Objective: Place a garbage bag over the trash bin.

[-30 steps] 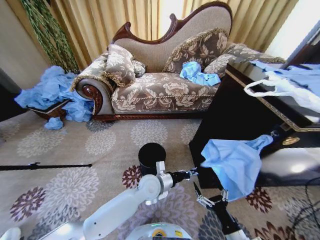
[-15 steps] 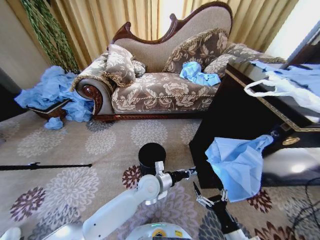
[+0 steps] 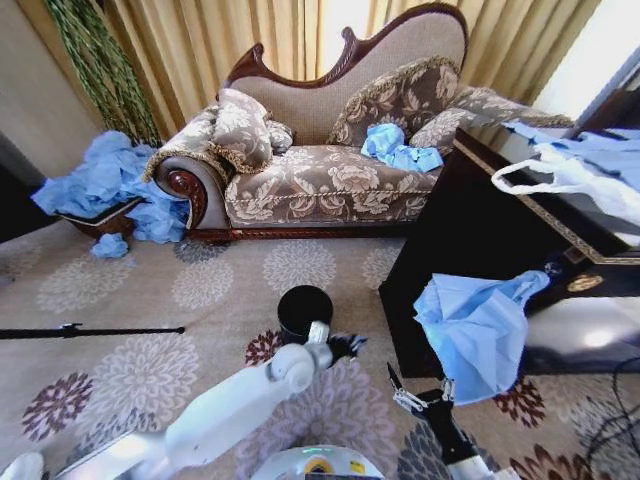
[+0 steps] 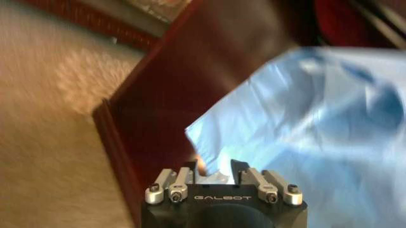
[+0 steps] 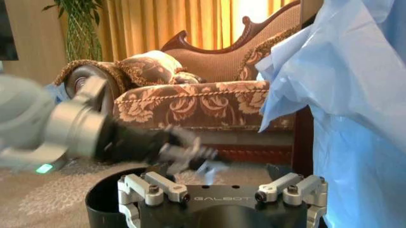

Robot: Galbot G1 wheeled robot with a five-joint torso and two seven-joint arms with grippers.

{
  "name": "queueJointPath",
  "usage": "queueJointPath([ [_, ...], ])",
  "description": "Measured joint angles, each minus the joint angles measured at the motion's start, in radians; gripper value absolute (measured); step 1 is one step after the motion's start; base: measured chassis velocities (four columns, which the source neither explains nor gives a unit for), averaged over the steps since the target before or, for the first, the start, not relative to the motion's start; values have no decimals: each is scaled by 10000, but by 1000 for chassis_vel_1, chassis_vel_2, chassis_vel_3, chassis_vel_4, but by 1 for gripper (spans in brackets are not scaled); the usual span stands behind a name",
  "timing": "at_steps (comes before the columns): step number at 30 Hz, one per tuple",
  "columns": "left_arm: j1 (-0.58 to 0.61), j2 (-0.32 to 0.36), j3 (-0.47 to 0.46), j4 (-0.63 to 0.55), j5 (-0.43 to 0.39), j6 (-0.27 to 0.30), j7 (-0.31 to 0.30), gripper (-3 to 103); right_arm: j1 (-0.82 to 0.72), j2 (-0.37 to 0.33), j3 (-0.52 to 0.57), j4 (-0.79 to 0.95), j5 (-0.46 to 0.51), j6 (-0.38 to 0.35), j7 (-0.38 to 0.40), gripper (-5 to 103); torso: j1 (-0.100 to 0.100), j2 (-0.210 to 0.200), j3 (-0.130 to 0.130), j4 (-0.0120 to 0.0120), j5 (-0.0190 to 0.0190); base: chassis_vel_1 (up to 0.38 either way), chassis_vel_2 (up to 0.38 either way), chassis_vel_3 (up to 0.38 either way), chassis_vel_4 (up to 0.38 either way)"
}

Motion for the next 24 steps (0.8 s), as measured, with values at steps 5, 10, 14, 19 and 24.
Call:
queueJointPath([
  [5, -459, -525, -15, 527, -1674, 110, -198, 53, 1, -16, 70, -87, 80, 50, 7, 100, 0, 0, 0, 7, -2, 0, 0, 0, 0],
  [10, -679, -779, 109, 689, -2160, 269, -23, 70, -4, -67, 157, -206, 200, 116, 11, 100, 0, 0, 0, 7, -2, 0, 0, 0, 0],
  [14, -933, -1052, 248, 989, -2345, 358, 361, 86, 1, -116, 219, -290, 285, 136, 41, 100, 0, 0, 0, 7, -2, 0, 0, 0, 0],
  [19, -1060, -1115, 250, 1100, -2464, 437, 546, 89, 8, -124, 261, -358, 316, 167, 62, 100, 0, 0, 0, 5, -2, 0, 0, 0, 0],
  [24, -1056, -895, 204, 875, -2707, 604, 862, 85, 28, -134, 284, -407, 328, 176, 122, 100, 0, 0, 0, 7, -3, 0, 0, 0, 0],
])
